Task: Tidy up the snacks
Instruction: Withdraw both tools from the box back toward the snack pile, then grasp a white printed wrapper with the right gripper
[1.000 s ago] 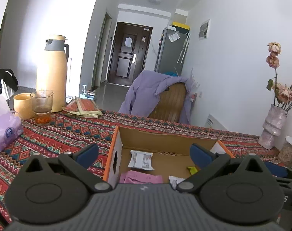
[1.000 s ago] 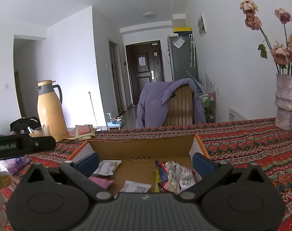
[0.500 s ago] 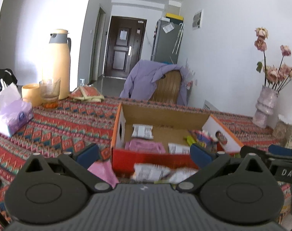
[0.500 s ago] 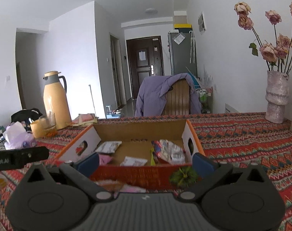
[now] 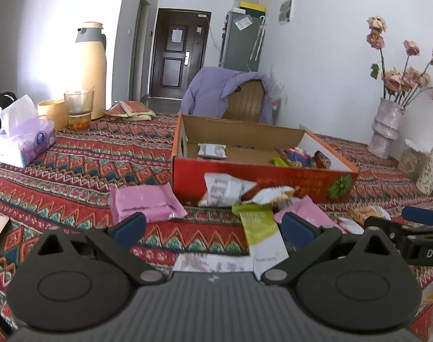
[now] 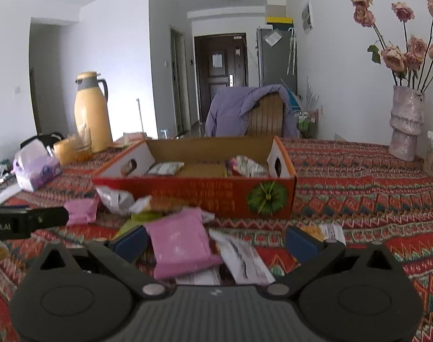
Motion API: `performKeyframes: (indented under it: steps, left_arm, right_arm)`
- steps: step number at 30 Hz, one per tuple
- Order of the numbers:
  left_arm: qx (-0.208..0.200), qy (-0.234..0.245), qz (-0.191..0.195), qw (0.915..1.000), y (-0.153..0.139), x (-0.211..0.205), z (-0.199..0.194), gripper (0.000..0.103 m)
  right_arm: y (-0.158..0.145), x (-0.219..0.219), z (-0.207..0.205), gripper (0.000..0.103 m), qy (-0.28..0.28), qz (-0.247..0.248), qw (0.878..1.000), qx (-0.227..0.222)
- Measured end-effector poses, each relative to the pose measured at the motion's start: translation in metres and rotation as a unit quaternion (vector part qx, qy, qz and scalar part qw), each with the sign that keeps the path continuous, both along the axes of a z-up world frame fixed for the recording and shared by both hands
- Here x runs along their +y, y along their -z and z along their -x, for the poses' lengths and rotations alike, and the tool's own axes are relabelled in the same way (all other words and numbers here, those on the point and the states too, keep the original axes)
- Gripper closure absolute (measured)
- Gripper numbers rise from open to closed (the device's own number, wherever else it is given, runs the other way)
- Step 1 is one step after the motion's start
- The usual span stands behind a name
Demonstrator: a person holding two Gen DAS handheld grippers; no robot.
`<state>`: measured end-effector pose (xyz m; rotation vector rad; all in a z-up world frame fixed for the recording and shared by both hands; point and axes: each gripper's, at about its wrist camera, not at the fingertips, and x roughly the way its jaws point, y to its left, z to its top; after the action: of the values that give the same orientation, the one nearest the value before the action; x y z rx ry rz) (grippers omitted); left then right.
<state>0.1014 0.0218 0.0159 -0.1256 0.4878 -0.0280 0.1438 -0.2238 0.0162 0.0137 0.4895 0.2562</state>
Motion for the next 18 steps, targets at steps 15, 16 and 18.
performKeyframes:
  steps: [15,16,18]
  left_arm:
    - [0.033,0.0,-0.003,0.9995,0.013,-0.001,0.002,0.0]
    - [0.035,0.0,-0.002,0.9994,0.014,-0.001,0.002,0.0]
    - [0.035,0.001,-0.002,0.9994,0.016,-0.001,0.002,0.0]
  right_arm:
    - [0.028,0.015,0.01,0.017,-0.028,0.047,0.997,0.055]
    - [0.03,0.017,0.01,0.019,-0.034,0.05,0.996,0.06]
    - [0.032,0.02,0.009,0.022,-0.039,0.053,0.996,0.064]
